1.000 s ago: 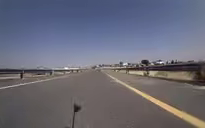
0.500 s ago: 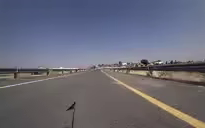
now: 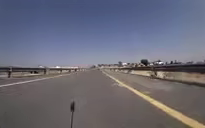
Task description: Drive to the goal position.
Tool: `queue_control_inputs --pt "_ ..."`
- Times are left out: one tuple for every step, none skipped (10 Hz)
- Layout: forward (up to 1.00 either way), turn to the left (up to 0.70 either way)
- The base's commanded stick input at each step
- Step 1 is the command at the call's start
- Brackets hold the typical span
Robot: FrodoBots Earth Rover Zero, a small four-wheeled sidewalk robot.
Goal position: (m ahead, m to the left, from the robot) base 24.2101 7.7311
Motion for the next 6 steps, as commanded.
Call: queue_control_inputs --pt "1.00 0.00" --pt "1.00 0.00" --pt "1.00 0.00" --pt "1.00 0.00" --pt "1.00 0.00" --pt "1.00 0.00"
